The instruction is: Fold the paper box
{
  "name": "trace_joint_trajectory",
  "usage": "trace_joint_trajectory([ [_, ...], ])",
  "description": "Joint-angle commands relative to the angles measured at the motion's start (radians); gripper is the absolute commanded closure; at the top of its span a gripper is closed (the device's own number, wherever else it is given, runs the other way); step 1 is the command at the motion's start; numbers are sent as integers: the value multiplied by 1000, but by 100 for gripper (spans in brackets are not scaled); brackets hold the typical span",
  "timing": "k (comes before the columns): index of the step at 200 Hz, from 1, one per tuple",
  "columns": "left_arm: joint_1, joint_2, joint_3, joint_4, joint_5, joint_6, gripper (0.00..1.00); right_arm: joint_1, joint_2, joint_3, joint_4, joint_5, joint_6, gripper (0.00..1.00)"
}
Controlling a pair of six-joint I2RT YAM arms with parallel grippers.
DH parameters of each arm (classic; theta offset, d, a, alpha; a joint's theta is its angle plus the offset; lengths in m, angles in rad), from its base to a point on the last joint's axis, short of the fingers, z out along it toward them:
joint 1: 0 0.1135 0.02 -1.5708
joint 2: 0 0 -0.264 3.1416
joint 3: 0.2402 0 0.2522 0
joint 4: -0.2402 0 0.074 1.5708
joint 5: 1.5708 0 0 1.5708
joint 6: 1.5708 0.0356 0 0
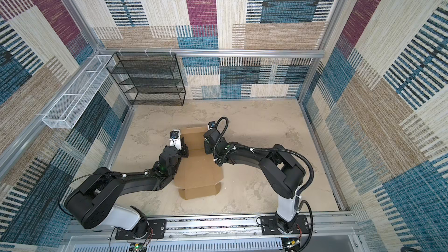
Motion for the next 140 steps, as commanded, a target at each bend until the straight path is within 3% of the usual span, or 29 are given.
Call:
trace_joint_trajectory([
  [1,1,-2,-6,-11,9,-48,77,3,0,12,31,-12,-2,100],
  [108,1,40,-39,0,9,-88,74,2,-1,15,28,-9,-2,100],
  [127,1,57,-41,14,6,-94,81,3,-1,15,27,-9,-2,100],
  [140,1,63,-39,14,3,-90,91,3,-1,15,27,-10,-2,100],
])
